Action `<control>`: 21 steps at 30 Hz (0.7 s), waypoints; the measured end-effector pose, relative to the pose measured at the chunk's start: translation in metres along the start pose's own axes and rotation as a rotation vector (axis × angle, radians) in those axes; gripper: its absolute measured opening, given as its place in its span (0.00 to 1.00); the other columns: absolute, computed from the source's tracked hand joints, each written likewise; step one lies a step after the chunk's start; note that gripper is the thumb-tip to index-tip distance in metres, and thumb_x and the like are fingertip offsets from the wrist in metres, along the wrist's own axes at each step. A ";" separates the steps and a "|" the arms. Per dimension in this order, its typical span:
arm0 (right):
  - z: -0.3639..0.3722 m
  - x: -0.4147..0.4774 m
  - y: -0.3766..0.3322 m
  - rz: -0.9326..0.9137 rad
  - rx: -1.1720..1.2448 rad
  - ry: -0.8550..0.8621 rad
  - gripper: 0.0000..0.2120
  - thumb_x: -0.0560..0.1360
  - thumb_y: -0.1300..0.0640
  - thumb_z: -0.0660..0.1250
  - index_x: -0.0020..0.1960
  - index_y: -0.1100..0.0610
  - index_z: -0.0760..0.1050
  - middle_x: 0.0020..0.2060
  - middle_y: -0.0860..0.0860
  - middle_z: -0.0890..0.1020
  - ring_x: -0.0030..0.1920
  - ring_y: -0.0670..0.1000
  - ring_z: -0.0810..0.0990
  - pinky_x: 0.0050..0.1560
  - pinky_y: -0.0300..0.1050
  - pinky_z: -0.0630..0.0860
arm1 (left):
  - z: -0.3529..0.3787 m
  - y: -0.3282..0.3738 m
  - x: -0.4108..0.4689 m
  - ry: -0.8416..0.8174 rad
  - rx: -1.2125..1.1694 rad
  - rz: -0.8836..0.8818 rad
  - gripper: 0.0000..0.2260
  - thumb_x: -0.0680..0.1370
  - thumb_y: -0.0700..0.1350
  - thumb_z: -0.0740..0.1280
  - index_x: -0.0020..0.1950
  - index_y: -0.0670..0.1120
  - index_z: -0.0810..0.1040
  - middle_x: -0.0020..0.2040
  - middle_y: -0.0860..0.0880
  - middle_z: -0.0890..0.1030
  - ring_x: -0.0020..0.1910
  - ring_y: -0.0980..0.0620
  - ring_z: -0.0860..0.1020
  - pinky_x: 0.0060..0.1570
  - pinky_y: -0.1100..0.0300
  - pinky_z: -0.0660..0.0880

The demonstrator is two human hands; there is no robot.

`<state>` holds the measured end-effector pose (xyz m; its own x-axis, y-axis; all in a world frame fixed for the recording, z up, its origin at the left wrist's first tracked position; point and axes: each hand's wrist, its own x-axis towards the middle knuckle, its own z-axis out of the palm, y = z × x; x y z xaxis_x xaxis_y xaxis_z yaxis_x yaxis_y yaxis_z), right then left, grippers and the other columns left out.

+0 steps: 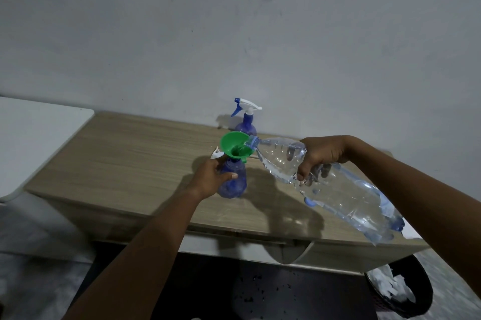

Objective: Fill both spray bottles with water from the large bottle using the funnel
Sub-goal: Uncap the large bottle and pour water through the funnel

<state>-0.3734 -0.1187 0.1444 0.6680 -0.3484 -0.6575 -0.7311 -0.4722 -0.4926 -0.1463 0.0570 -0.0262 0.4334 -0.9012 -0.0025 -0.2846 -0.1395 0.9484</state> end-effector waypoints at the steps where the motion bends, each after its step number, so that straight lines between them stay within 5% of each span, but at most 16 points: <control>1: 0.000 0.000 0.000 0.001 0.004 -0.002 0.26 0.69 0.60 0.78 0.65 0.62 0.75 0.45 0.63 0.87 0.39 0.55 0.86 0.36 0.44 0.78 | 0.000 0.000 0.000 -0.001 0.001 0.000 0.22 0.73 0.32 0.75 0.66 0.38 0.79 0.56 0.46 0.84 0.50 0.59 0.80 0.50 0.73 0.75; 5: -0.001 0.000 0.000 -0.006 0.017 -0.020 0.31 0.64 0.55 0.78 0.64 0.60 0.75 0.46 0.64 0.87 0.39 0.55 0.86 0.38 0.46 0.79 | -0.001 -0.002 0.001 0.008 0.023 -0.002 0.21 0.73 0.33 0.75 0.65 0.38 0.79 0.54 0.47 0.85 0.48 0.59 0.80 0.49 0.72 0.75; 10: 0.000 -0.001 -0.001 0.009 -0.008 -0.020 0.26 0.71 0.60 0.77 0.66 0.63 0.75 0.42 0.59 0.87 0.38 0.54 0.86 0.37 0.45 0.78 | -0.001 0.001 -0.001 -0.005 0.018 -0.013 0.19 0.74 0.33 0.75 0.65 0.40 0.80 0.53 0.49 0.85 0.48 0.62 0.81 0.51 0.70 0.76; 15: -0.001 -0.001 -0.002 -0.002 0.017 -0.034 0.36 0.59 0.50 0.79 0.65 0.58 0.74 0.48 0.65 0.86 0.39 0.55 0.85 0.39 0.47 0.79 | -0.002 0.002 -0.002 0.000 0.025 -0.010 0.20 0.74 0.33 0.75 0.66 0.39 0.79 0.54 0.48 0.84 0.49 0.60 0.80 0.51 0.70 0.75; 21: -0.002 -0.003 -0.004 0.006 -0.010 -0.022 0.27 0.70 0.59 0.77 0.66 0.61 0.74 0.45 0.61 0.87 0.39 0.54 0.86 0.37 0.45 0.79 | 0.000 0.004 -0.002 -0.004 0.012 -0.021 0.19 0.74 0.30 0.73 0.64 0.36 0.79 0.49 0.54 0.83 0.43 0.70 0.81 0.46 0.74 0.75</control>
<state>-0.3720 -0.1172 0.1496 0.6604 -0.3335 -0.6728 -0.7335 -0.4783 -0.4829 -0.1487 0.0583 -0.0222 0.4360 -0.8996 -0.0240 -0.2854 -0.1635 0.9443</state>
